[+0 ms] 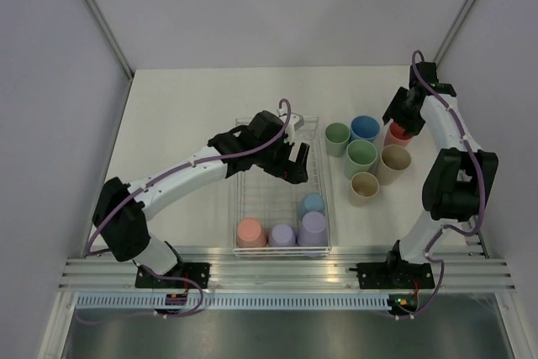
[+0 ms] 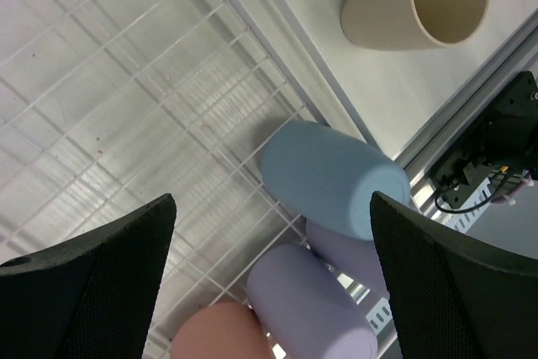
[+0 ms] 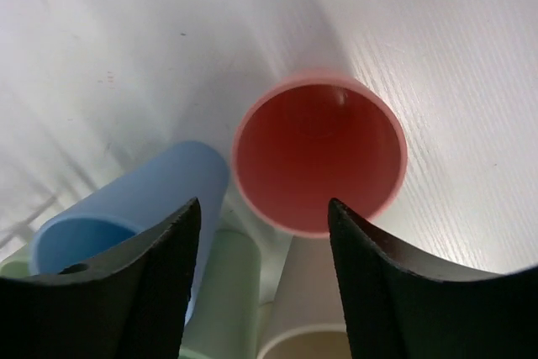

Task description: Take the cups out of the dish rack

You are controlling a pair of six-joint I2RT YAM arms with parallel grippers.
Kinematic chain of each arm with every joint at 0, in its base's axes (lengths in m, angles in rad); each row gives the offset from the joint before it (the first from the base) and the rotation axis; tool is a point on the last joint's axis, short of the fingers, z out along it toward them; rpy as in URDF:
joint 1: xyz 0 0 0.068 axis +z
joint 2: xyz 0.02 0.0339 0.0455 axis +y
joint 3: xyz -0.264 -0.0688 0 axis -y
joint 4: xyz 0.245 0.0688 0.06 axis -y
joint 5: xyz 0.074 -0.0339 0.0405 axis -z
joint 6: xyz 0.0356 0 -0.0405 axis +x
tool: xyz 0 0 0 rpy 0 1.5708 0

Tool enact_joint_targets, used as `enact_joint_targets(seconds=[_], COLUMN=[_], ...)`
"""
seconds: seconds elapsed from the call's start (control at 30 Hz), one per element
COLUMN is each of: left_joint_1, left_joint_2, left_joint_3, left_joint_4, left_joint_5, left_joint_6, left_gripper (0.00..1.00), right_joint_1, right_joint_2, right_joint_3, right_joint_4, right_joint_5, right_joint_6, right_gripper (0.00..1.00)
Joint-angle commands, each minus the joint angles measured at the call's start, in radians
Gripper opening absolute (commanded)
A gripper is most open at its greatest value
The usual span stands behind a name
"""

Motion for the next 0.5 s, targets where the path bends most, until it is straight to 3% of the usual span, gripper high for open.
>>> enact_joint_targets(seconds=[0.0,0.13,0.3,0.47], left_joint_1=[-0.010,-0.030,-0.114,-0.154], left_joint_2=[0.059,0.145,0.223,0.268], left_joint_3=[0.091,0.131,0.185,0.209], left_joint_4=[0.046,0.037,-0.036,-0.076], left_joint_5=[0.013,0.083,0.122,0.108], left_joint_6=[0.060,0.106,0.187,0.216], left_gripper=[0.98,0.98,0.98,0.98], right_joint_1=[-0.003,-0.003,0.000,0.010], right_joint_2=[-0.148,-0.245,-0.381,-0.451], right_joint_3=[0.011,0.029,0.013,0.020], right_joint_4=[-0.003,-0.026,-0.036,-0.067], right_joint_5=[-0.030,-0.067,-0.101,-0.119], right_joint_6=[0.024,0.030,0.022,-0.002], right_gripper=[0.69,0.78,0.98,0.98])
